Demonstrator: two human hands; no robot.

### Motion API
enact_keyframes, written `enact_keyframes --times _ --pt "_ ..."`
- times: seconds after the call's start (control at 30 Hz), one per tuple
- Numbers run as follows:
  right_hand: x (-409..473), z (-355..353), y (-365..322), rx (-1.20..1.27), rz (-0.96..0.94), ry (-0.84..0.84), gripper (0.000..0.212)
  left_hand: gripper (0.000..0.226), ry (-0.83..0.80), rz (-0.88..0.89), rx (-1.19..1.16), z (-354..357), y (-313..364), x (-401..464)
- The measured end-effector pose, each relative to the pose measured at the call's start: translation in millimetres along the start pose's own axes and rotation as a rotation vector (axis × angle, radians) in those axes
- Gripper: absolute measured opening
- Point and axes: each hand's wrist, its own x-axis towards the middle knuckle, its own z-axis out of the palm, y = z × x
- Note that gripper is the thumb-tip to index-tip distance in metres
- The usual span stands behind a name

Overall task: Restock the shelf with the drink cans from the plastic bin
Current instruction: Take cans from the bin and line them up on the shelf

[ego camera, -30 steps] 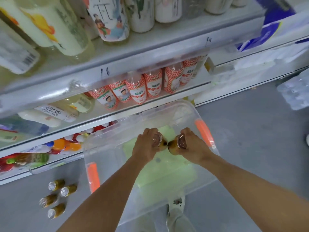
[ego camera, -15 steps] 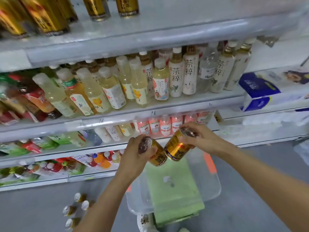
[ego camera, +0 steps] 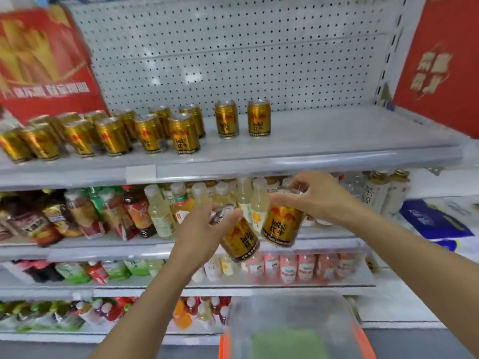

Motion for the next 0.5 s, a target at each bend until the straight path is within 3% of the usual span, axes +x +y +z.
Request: enact_keyframes --times 0.37,0.5 --pt "63.2 -30.0 -57.1 -0.018 -0.048 0.154 0.054 0.045 0.07 0.138 0.164 -66.4 51.3 96.3" --pt "74.6 -35.0 -58.8 -0.045 -0.06 0.176 0.049 0.057 0.039 0.175 0.212 -77.8 73.7 150.2"
